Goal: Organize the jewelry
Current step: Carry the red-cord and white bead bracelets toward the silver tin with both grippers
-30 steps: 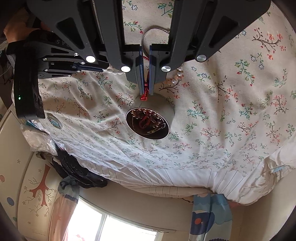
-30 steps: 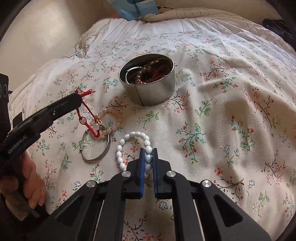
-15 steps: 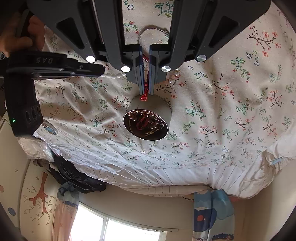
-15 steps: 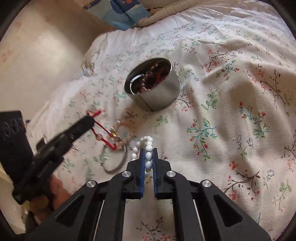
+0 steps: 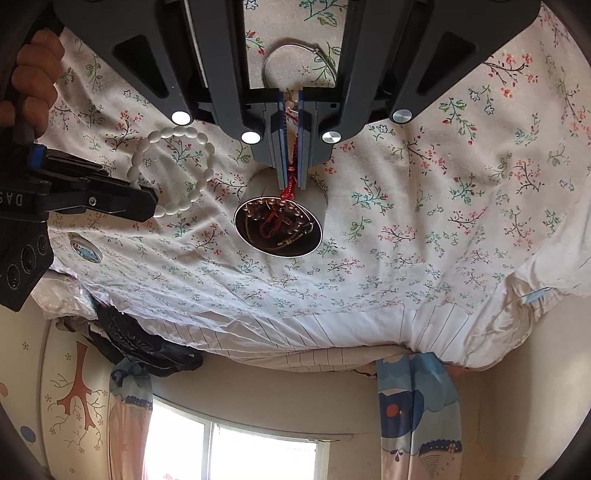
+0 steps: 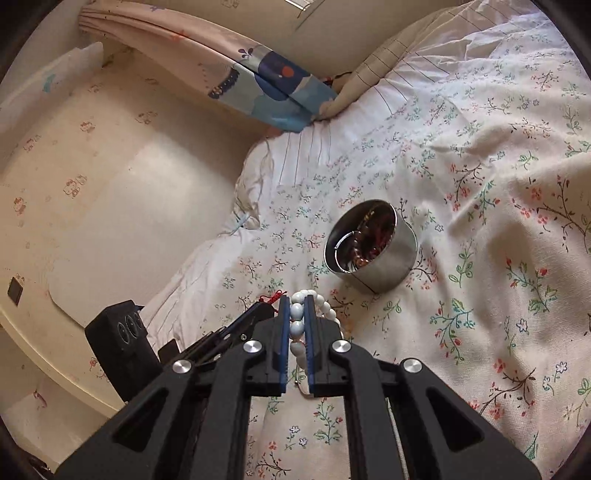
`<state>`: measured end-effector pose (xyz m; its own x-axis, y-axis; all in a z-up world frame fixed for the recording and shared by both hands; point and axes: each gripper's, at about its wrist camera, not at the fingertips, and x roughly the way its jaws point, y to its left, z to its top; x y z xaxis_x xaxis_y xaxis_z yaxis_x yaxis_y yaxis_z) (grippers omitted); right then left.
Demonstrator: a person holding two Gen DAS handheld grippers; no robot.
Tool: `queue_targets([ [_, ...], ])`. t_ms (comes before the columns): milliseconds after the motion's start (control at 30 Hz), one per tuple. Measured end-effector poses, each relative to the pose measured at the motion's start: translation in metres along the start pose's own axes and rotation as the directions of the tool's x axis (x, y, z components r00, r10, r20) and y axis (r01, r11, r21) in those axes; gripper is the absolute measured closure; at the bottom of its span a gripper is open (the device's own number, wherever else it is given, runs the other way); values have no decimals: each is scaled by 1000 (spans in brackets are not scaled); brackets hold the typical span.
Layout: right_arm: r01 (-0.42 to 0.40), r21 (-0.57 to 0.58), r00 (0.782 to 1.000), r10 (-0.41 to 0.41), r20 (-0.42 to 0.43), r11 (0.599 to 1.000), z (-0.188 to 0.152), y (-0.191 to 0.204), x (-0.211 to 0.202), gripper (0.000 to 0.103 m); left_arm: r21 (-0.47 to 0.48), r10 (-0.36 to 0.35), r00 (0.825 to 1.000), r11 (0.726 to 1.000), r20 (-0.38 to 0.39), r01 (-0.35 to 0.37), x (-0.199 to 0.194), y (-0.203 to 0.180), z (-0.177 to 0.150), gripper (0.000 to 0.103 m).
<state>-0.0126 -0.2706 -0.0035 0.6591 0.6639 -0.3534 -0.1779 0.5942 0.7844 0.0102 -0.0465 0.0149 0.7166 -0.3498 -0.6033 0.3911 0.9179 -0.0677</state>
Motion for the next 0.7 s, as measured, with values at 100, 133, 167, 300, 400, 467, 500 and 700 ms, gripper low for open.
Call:
queue_targets([
  [100,-20,-8,999,20,31,1000,3,3,-4,95,-11,-3,1000,1000,26,3,-4,0,3,99],
  [133,-23,-15,999,24,43,1000,4,5,-5,95,-16,-6,999,1000,36,6,-5,0,5,99],
  [167,-26,-24,998,27,53,999,5,7,-5,95,-25,-16,999,1000,47,17,-5,1,7,99],
  [300,-34,-64,995,40,89,997,10,16,-3,95,-90,-75,994,993,80,82,-5,6,18,99],
  [400,-39,-84,993,48,107,996,16,20,1,95,-133,-104,990,984,99,116,-3,11,23,99],
  [467,-43,-90,992,54,117,995,20,21,4,95,-152,-116,988,980,105,131,0,13,26,99],
  [500,-46,-92,991,56,120,995,22,21,6,95,-158,-116,987,979,108,132,2,14,28,99],
  [700,-40,-90,988,53,145,995,39,17,20,95,-152,-117,987,979,114,133,16,7,38,99],
])
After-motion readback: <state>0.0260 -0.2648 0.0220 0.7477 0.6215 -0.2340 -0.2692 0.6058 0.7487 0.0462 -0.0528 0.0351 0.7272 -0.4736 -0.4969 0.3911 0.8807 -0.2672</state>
